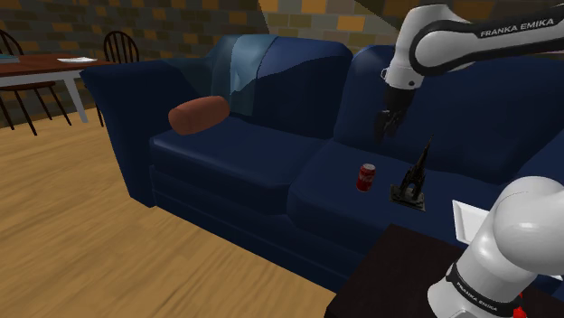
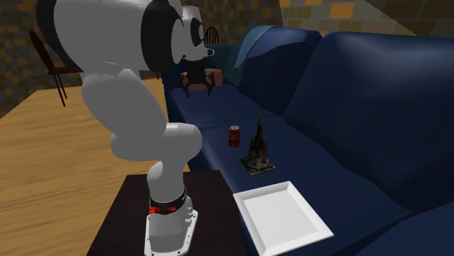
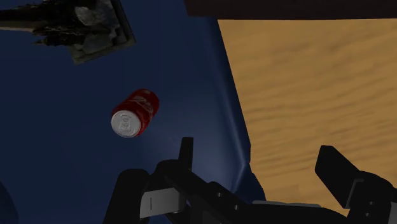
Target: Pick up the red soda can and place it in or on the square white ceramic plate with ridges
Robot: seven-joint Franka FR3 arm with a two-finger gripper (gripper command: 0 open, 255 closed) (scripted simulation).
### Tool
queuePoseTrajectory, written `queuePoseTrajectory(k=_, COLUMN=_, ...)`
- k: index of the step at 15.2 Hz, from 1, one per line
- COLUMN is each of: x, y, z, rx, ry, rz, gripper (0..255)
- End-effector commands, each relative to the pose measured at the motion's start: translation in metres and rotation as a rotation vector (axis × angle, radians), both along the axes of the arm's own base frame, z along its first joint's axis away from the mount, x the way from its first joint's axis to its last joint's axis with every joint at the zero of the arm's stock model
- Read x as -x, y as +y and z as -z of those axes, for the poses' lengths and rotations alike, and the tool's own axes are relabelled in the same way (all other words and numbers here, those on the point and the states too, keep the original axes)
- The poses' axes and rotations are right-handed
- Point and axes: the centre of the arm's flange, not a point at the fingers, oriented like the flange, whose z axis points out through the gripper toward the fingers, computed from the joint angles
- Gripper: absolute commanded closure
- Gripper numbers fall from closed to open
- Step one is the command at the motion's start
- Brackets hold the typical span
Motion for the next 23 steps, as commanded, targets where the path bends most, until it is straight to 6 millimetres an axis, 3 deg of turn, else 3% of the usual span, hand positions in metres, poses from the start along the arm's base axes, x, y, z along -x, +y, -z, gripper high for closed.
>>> queuePoseTrajectory(k=1, x=-0.01, y=-0.019, z=0.018, rx=-0.006, ry=0.003, rz=0.0, gripper=0)
queuePoseTrajectory(k=19, x=-0.083, y=-0.178, z=0.189, rx=-0.065, ry=0.041, rz=0.002, gripper=0)
queuePoseTrajectory(k=23, x=-0.085, y=-0.182, z=0.21, rx=-0.067, ry=0.042, rz=0.003, gripper=0)
